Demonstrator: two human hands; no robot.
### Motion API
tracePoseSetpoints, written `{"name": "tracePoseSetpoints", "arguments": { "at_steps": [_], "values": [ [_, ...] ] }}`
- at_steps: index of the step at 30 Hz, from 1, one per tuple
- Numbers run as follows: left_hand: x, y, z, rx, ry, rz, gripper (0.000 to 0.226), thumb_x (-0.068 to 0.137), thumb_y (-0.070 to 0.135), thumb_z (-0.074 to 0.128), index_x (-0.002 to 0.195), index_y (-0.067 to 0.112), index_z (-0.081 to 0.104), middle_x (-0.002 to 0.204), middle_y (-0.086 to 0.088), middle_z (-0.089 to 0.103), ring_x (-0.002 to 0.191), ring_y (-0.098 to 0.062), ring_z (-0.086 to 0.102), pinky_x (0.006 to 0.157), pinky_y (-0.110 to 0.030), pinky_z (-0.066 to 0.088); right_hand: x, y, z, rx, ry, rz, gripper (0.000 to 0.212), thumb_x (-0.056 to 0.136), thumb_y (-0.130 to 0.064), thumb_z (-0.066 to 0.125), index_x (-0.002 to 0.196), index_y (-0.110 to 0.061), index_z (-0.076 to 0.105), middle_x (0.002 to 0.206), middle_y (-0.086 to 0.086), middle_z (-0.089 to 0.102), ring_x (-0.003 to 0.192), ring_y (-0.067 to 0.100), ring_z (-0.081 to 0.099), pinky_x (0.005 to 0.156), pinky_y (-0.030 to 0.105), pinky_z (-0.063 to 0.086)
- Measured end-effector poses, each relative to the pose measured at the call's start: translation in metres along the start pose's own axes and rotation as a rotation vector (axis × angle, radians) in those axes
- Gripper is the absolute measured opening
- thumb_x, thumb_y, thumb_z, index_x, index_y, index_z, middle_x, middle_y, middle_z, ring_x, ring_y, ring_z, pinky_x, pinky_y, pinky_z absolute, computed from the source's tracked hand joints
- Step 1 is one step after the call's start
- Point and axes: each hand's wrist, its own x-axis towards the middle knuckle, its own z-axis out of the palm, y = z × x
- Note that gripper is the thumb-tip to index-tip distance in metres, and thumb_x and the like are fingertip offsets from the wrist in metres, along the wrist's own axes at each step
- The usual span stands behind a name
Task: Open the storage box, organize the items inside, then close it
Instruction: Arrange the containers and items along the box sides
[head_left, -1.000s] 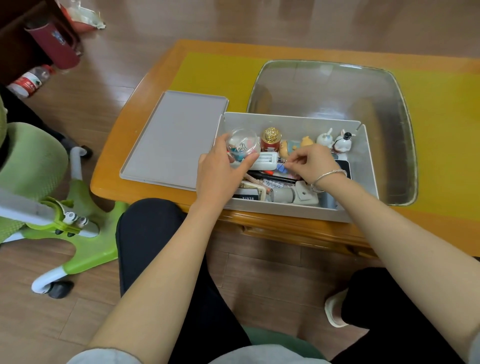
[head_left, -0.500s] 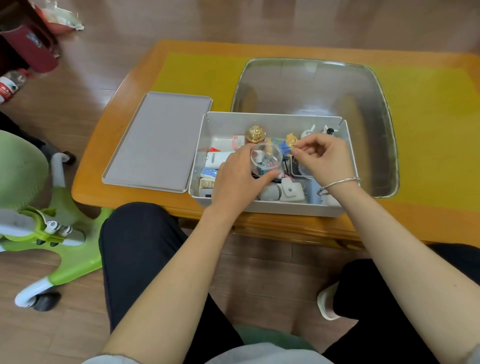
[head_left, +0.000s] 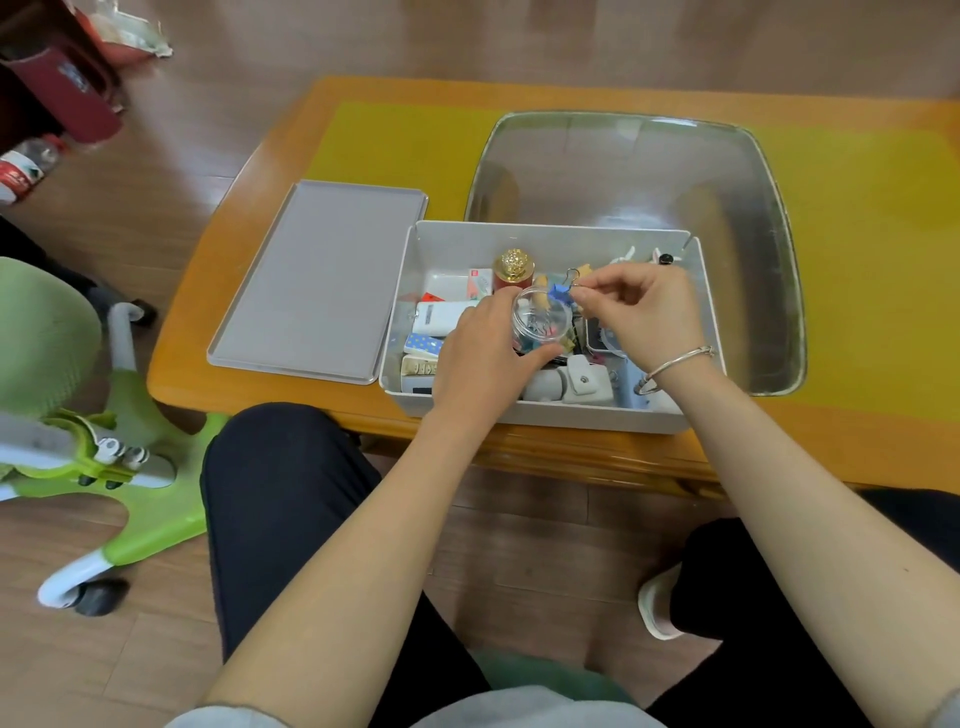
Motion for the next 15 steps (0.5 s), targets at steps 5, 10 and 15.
{"name": "tracePoseSetpoints", "arguments": {
  "at_steps": [5,10,15],
  "values": [
    [0.000,0.002,0.000,-0.012,-0.036,0.014,0.060,0.075,0.055,0.071,0.123,0.028,0.048,0.114,0.007,0.061,0.106,-0.016,0.054,0.074,-0.031,0.045,0.005,0.000,0.009,0.005,-0.076,0.009,0.021,0.081,-0.003,0.070,0.098,-0.015,0.068,0.076,-0.004,0.066,0.066,0.000,0.063,0.068,0.012,0.052],
    [0.001,0.000,-0.004,-0.150,-0.020,-0.126,0.062,0.085,0.052,0.063,0.134,0.023,0.039,0.125,0.007,0.055,0.103,-0.015,0.059,0.078,-0.037,0.052,0.016,0.019,0.001,-0.148,0.012,0.057,0.016,0.082,-0.015,0.070,0.098,-0.013,0.070,0.081,0.000,0.066,0.067,0.004,0.055,0.065,0.010,0.044],
    [0.002,0.001,-0.006,-0.168,0.105,-0.187,0.067,0.089,0.036,0.065,0.143,0.016,0.030,0.140,-0.001,0.047,0.123,-0.017,0.050,0.093,-0.037,0.051,0.020,0.045,0.007,-0.483,-0.186,0.185,0.017,0.081,-0.025,0.072,0.094,-0.014,0.072,0.079,0.004,0.066,0.075,0.017,0.060,0.081,0.032,0.052]
  ]
}}
